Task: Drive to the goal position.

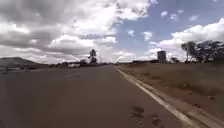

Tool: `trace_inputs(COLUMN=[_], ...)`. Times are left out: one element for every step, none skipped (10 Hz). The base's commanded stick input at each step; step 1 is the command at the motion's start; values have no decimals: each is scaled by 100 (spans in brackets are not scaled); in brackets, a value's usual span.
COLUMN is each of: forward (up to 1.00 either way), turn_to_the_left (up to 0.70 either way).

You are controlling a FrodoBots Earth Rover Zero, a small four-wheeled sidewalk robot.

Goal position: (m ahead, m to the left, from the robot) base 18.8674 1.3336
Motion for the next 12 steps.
trace_inputs(forward=[70, 70, 70, 70, 70, 70, 70, 70, 70, 70, 70, 70], turn_to_the_left=[0, -28, -28, -28, -28, -14, 0, 0, 0, 0, 0, 0])
